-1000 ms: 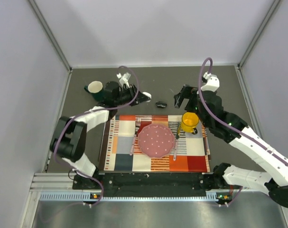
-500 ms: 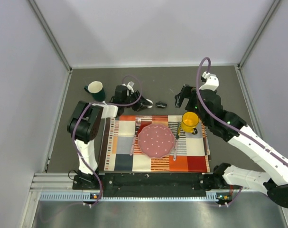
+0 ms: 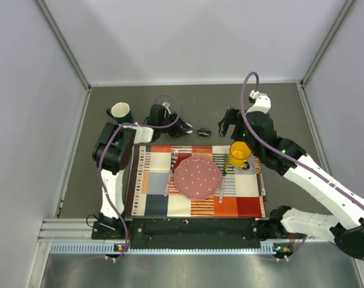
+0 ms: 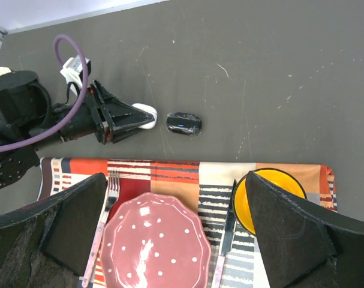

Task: Insert the wireless bluetooth earbuds into the charging case
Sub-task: Place the charging case at the center of the board.

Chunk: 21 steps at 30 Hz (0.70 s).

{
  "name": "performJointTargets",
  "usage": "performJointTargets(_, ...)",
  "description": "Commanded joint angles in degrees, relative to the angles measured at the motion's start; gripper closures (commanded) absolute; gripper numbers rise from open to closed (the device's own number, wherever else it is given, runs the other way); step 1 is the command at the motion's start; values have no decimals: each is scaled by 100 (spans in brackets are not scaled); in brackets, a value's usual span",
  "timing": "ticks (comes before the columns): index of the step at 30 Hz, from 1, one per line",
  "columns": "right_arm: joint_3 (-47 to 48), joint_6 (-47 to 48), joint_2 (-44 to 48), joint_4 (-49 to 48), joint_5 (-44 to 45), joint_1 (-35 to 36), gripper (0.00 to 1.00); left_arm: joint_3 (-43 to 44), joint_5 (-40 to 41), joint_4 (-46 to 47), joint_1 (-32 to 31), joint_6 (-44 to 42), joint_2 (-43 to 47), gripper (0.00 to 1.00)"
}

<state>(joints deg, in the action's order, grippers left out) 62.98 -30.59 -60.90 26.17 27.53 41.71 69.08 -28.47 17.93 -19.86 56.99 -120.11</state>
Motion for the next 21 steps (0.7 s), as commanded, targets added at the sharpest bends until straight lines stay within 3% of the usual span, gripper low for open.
performJointTargets(1,74,123,17,-183,-46,-93,1,238,-27,-141,34,49,-179,84)
performJointTargets(2,65,123,26,-174,-63,-102,1,220,-36,-167,35,40,-179,85)
performJointTargets(4,57,123,35,-183,-90,-102,1,194,43,-237,26,22,-153,73)
performJointTargets(15,30,44,122,-174,-266,-120,1,106,166,-615,26,-206,58,61)
performJointTargets(17,21,36,131,-174,-292,-120,1,44,219,-659,26,-232,128,50)
performJointTargets(21,48,53,105,-174,-353,-120,1,9,385,-826,26,-451,260,49)
